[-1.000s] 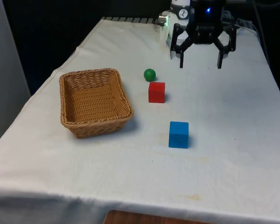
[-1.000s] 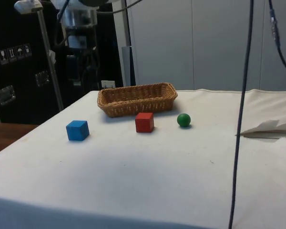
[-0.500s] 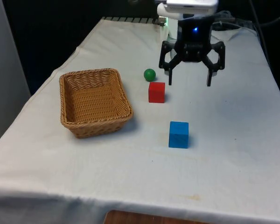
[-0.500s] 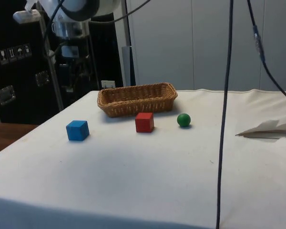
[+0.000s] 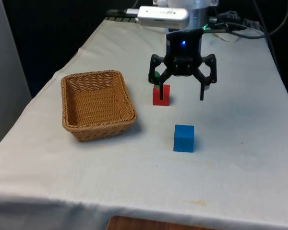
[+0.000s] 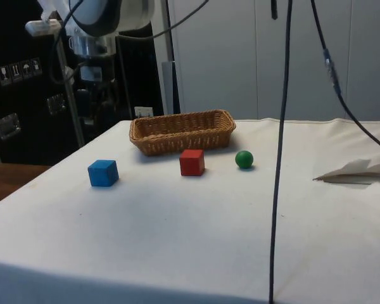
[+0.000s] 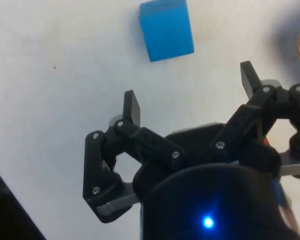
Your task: Place all non-red objects into the basket.
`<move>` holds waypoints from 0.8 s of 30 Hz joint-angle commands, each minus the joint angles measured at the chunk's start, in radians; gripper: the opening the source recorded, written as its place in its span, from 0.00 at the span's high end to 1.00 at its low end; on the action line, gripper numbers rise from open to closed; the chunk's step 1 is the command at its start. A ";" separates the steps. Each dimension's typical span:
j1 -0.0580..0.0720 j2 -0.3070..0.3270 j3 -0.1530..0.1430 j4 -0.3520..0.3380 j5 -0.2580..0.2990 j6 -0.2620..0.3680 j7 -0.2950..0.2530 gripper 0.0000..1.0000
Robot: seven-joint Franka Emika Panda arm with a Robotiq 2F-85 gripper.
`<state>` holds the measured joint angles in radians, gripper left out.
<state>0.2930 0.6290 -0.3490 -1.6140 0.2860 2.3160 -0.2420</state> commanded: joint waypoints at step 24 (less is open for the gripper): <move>-0.003 0.073 0.006 0.025 0.131 0.040 -0.139 0.00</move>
<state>0.2900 0.7020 -0.3430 -1.5890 0.4170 2.3560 -0.3810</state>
